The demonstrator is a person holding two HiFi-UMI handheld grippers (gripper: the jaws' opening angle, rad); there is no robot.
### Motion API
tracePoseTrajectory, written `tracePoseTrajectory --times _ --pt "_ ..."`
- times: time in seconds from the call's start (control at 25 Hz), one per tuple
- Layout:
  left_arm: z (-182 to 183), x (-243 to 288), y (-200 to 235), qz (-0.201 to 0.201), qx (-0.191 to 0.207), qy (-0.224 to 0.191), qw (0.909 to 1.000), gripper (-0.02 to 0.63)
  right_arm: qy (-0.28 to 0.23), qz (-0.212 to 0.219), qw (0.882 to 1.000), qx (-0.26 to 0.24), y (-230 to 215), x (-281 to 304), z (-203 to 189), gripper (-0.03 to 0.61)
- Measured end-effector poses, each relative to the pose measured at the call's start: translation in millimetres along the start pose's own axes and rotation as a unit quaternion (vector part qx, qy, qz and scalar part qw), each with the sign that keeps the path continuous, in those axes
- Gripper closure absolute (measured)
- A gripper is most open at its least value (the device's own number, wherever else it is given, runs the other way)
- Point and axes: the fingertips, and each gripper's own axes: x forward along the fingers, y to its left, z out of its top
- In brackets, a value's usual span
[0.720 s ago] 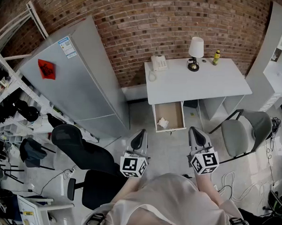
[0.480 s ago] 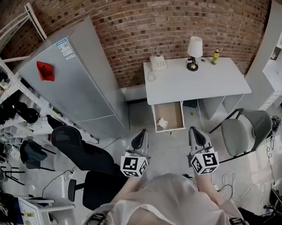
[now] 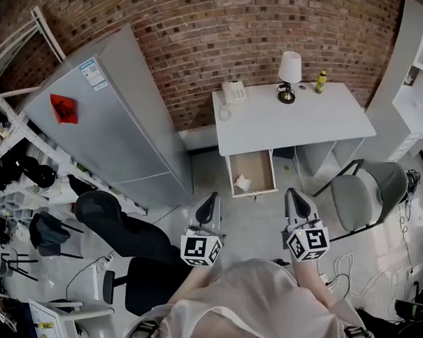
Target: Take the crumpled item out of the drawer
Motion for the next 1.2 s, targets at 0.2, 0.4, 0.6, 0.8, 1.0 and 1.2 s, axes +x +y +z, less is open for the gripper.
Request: tracePoseTrajectory --times 0.2,0.4,0.6,0.8,1.0,1.2 --pt "-4 6 0 -0.013 -0.003 -0.001 0.9999 0.604 0.005 -0.008 1.000 0.000 -6 1 -3 0.577" --pt "-12 22 -10 -0.022 -0.005 0.007 0.9997 0.604 0.017 -0.012 1.000 0.004 -23 4 -9 0.577" --pt "-26 54 -15 -0.019 -0.005 0.024 0.9995 0.604 0.026 -0.009 1.000 0.007 -56 23 -18 0.577" --pt "-39 105 -24 -0.005 0.001 0.038 0.9993 0.604 0.032 0.016 0.999 0.012 -105 59 -24 0.577" --pt "-47 175 -34 0.019 0.004 0.043 0.9989 0.604 0.043 0.057 0.997 0.004 -166 108 -26 0.577" --pt "-47 236 -41 0.051 0.013 0.042 0.9977 0.604 0.038 0.089 0.995 -0.001 -229 153 -15 0.577"
